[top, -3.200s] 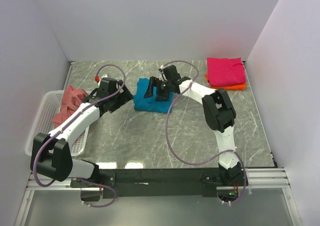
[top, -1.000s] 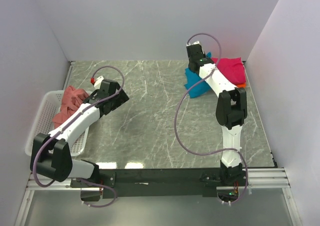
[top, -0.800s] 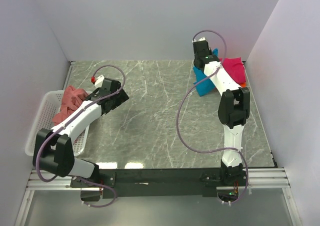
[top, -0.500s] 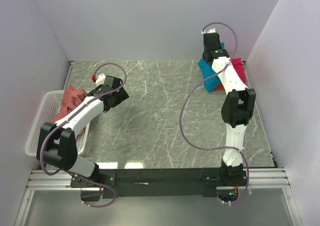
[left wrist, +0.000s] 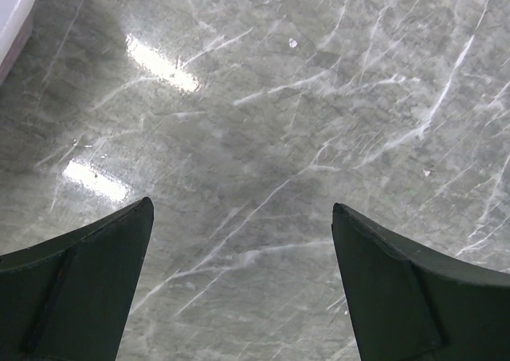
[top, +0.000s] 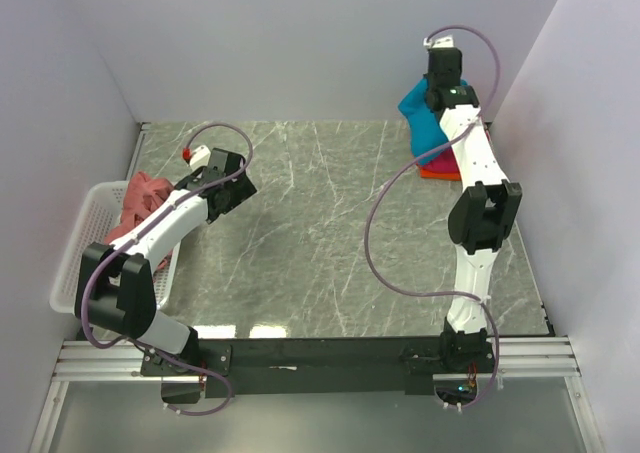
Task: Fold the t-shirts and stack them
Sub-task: Neatly place the folded tshirt to the corner
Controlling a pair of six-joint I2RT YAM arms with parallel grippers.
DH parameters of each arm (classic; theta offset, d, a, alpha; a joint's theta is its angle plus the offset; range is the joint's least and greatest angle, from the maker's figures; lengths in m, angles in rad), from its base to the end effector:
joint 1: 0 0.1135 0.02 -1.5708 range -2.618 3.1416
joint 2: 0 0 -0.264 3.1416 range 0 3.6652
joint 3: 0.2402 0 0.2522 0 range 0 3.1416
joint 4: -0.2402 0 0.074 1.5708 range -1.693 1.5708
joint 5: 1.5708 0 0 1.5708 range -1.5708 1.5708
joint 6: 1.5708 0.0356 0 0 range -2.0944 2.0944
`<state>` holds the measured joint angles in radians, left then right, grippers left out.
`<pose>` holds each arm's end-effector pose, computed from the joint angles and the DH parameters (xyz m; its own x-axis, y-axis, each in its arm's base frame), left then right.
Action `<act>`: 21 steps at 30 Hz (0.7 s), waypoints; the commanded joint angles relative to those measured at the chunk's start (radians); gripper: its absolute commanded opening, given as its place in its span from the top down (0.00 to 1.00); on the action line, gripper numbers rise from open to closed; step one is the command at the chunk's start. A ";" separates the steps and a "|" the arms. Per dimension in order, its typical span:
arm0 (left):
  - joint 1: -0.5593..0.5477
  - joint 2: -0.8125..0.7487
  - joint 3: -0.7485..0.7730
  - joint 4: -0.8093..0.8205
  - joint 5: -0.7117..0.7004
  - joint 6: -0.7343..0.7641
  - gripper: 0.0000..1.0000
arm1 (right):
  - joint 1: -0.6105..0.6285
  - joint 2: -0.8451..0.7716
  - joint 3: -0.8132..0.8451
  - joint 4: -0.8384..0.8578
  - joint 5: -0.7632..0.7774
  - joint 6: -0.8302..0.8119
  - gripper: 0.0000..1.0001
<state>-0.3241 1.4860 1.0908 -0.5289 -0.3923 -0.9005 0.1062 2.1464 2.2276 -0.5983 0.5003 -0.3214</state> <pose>0.2994 -0.0862 0.2523 -0.5294 -0.5860 -0.6134 -0.5457 0.7889 -0.2826 0.4935 0.0354 0.3626 -0.5680 -0.3393 -0.7498 0.1499 0.8532 -0.4996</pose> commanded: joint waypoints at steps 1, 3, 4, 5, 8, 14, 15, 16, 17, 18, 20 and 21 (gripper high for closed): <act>0.003 0.006 0.053 -0.008 -0.031 -0.011 0.01 | -0.063 0.010 0.073 0.040 -0.045 0.057 1.00; 0.003 0.020 0.061 -0.009 -0.031 -0.011 0.01 | -0.085 0.027 0.072 0.038 -0.069 0.082 1.00; 0.003 0.025 0.066 -0.013 -0.031 -0.011 0.01 | -0.101 0.042 0.067 0.038 -0.095 0.093 1.00; 0.003 0.029 0.069 -0.014 -0.030 -0.011 0.00 | -0.102 0.055 0.064 0.038 -0.117 0.097 1.00; 0.003 0.045 0.080 -0.017 -0.026 -0.009 0.01 | -0.145 0.099 0.056 0.035 -0.167 0.113 1.00; 0.003 0.071 0.092 -0.017 -0.016 -0.006 0.01 | -0.209 0.193 0.090 0.103 -0.201 0.143 1.00; 0.003 0.074 0.093 -0.016 -0.017 -0.006 0.01 | -0.215 0.199 0.084 0.126 -0.203 0.143 1.00; 0.003 0.076 0.095 -0.016 -0.013 -0.006 0.01 | -0.221 0.213 0.080 0.144 -0.203 0.143 1.00; 0.003 0.080 0.096 -0.017 -0.011 -0.006 0.01 | -0.227 0.224 0.083 0.158 -0.197 0.146 1.00; 0.003 0.085 0.098 -0.017 -0.010 -0.006 0.01 | -0.237 0.234 0.086 0.188 -0.178 0.148 1.00; 0.003 0.091 0.101 -0.020 -0.011 -0.008 0.01 | -0.244 0.256 0.081 0.245 -0.161 0.140 1.00; 0.003 0.095 0.104 -0.022 -0.011 -0.008 0.01 | -0.250 0.263 0.079 0.262 -0.143 0.140 0.98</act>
<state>-0.3241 1.5761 1.1488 -0.5472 -0.3977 -0.9039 -0.1284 2.4107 2.2593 -0.4896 0.3229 -0.1978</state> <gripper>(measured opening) 0.994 0.039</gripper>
